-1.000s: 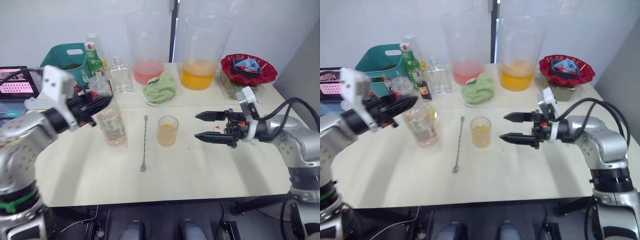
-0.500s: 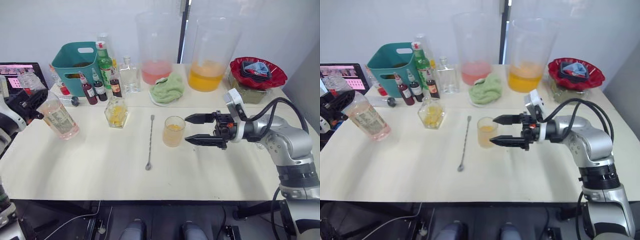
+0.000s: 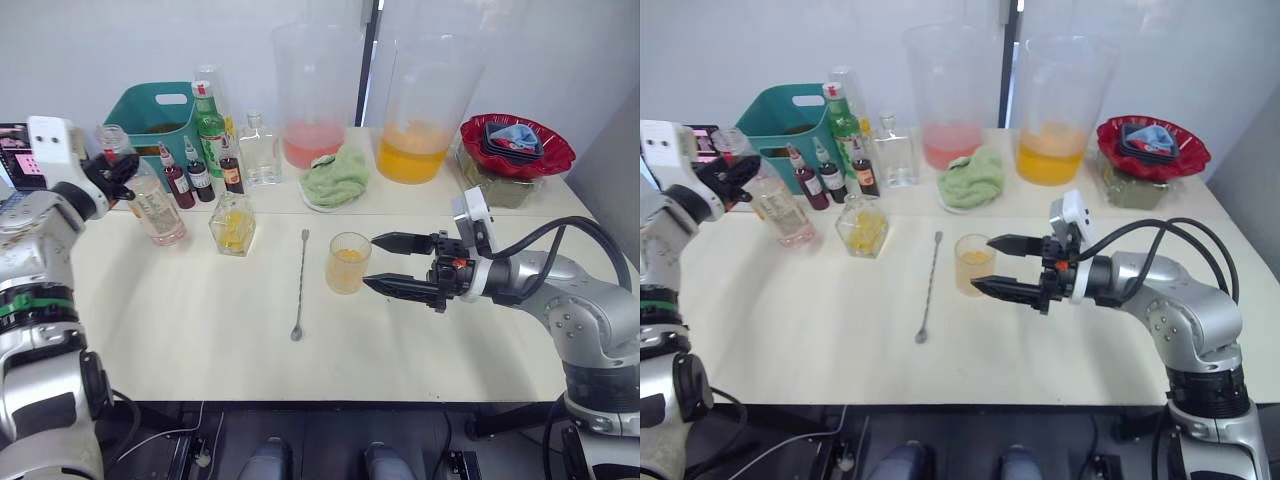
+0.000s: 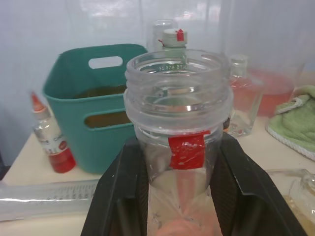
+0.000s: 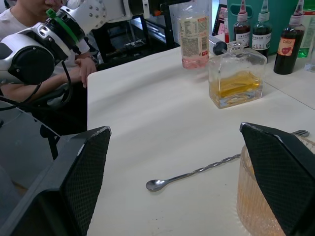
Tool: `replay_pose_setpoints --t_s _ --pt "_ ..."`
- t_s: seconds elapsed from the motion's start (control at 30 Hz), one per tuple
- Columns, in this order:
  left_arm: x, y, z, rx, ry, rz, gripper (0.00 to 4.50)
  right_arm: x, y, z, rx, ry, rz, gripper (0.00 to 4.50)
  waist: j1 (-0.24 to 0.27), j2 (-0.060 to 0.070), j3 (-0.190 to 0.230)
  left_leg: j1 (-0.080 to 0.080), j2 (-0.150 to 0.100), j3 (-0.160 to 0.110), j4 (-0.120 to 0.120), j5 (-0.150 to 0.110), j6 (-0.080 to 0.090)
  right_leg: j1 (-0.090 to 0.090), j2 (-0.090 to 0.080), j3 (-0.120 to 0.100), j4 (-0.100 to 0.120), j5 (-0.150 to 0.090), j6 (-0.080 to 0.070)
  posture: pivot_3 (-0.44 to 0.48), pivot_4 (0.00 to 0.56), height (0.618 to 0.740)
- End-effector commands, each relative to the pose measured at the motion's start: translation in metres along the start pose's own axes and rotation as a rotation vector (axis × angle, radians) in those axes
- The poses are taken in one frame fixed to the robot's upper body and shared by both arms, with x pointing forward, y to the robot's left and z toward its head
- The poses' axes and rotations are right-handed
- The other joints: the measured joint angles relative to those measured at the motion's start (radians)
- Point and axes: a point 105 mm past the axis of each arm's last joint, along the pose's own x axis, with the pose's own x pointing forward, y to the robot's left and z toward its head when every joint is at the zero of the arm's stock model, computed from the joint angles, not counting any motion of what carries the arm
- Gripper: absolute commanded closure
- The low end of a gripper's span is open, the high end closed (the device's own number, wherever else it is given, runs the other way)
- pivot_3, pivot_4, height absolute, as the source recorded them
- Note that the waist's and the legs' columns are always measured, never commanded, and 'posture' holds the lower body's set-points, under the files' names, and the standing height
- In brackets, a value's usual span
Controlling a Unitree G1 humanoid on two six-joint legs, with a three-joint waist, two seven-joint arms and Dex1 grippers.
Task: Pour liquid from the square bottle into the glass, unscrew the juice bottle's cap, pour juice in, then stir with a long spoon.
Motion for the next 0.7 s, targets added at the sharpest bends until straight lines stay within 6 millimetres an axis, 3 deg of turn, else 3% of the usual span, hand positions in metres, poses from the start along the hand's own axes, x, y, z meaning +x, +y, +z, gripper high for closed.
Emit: replay_pose_setpoints --t_s 0.03,0.23,0.3,0.53,0.7 --pt "0.006 -0.001 0.013 0.069 -0.048 -0.013 3.24 -0.005 0.003 0.013 -0.051 -0.035 -0.021 0.06 -0.004 0.000 0.000 0.000 0.000 0.000 0.000 0.000 0.000 0.000 0.000 0.000 0.000 0.000 0.000 0.000 0.150 0.740" --pt "0.012 -0.002 0.007 0.084 -0.035 -0.019 3.24 -0.010 0.003 0.012 -0.049 -0.034 -0.051 0.06 -0.012 -0.001 0.000 -0.001 0.000 -0.001 0.000 0.000 0.000 0.000 0.000 0.000 0.001 0.000 0.000 0.000 0.150 0.740" --pt "0.011 -0.003 0.005 0.099 -0.034 -0.030 2.33 -0.008 0.004 0.012 -0.049 -0.038 -0.049 0.00 -0.012 -0.001 0.000 -0.001 0.000 -0.001 0.000 0.000 0.000 0.000 0.000 0.000 0.002 0.000 0.000 0.000 0.150 0.740" --pt "0.003 -0.003 0.026 0.109 -0.112 -0.053 0.01 -0.007 0.003 0.011 -0.044 -0.040 -0.036 0.00 -0.013 -0.001 0.000 -0.001 0.000 -0.001 0.000 0.000 0.000 0.000 0.000 0.000 0.001 0.000 0.000 0.000 0.150 0.740" --pt "-0.009 -0.005 0.068 0.119 -0.240 -0.067 0.01 -0.006 0.002 0.011 -0.044 -0.041 -0.018 0.00 -0.015 -0.001 0.000 -0.001 0.001 -0.001 0.000 0.000 0.000 0.000 0.001 0.000 0.001 0.000 0.000 0.000 0.150 0.740"
